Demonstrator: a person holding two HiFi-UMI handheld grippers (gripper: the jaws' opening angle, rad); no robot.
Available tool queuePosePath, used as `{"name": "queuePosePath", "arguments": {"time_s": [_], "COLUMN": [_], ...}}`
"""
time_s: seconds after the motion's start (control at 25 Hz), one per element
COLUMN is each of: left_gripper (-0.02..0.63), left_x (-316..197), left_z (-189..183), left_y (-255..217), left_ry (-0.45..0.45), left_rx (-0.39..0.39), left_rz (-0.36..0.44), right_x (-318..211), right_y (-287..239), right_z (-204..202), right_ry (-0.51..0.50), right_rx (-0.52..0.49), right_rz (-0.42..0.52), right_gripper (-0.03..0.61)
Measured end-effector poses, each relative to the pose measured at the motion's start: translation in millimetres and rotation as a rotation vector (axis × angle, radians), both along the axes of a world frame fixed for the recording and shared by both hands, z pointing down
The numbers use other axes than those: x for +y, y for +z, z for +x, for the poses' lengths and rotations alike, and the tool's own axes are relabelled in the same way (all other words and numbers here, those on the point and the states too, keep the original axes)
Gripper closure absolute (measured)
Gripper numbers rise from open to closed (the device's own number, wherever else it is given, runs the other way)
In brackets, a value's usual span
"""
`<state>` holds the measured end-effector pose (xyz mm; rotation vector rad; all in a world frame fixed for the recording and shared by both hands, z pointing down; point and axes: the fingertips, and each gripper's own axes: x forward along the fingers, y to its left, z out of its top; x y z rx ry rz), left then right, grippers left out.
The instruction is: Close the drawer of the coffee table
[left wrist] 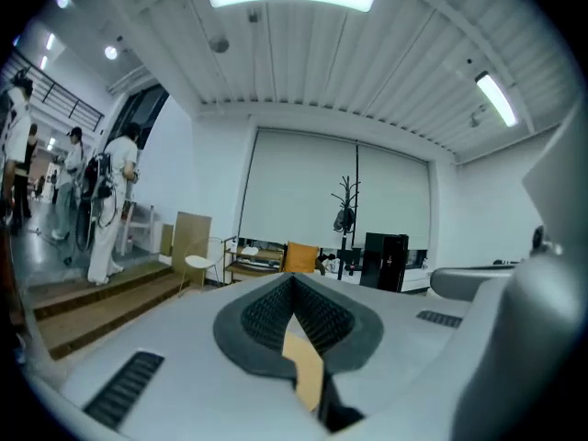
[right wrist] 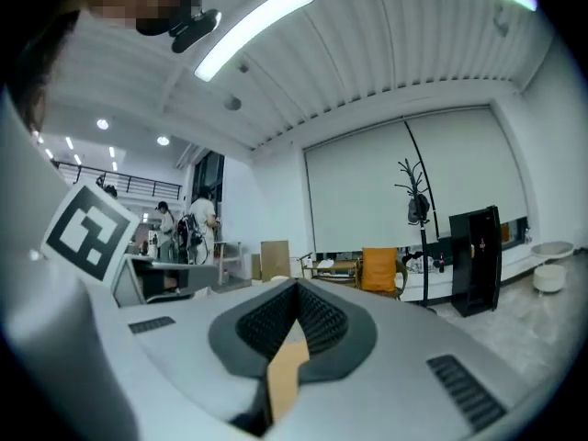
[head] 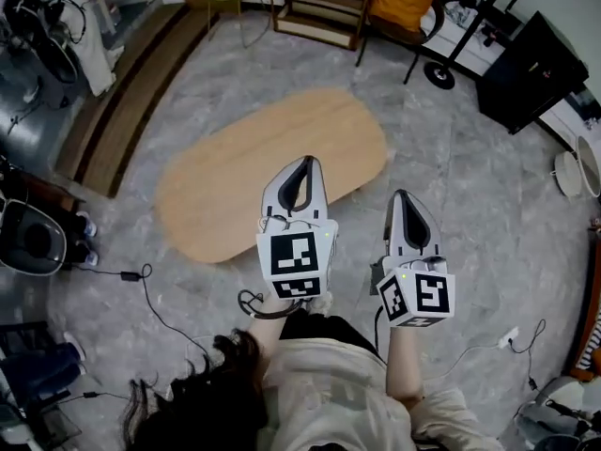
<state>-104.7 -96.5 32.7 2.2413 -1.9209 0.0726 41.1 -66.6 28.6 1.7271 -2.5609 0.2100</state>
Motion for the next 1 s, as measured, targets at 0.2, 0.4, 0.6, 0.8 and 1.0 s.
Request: {"name": "queuePosePath", "arguments": {"time_s": [0.2,0.4,0.6,0.8,1.0], "left_gripper": [0.607,0.607,0.607,0.607,0.607], "left_x": [38,65,70,63,58], "left_z": [4,5,13,23,27], "left_y": [-47,-42,-44,-52,-62], "left_ry": [0.029,0.053,0.084,0.096,0.110], "left_rx": [-0.078,-0.147,-0.161,-0.145,-0.131], "left_rz": [0.059,0.047,0.068,0.089,0.116], "right_x": [18,42,46,43,42], "right_y": [-41,-34,-36,-45,-49], "right_z": [-1,-13,-16,-6,-4], "right_ry": [-0.026,-0.046,-0.045,-0.033,-0.030], "right_rx": [0.023,0.006,0.022,0.036,0.043], "right_rz": [0.037,0.012,0.027,0.051,0.052], "right_gripper": [0.574,0.574,0.574,0.574,0.574]}}
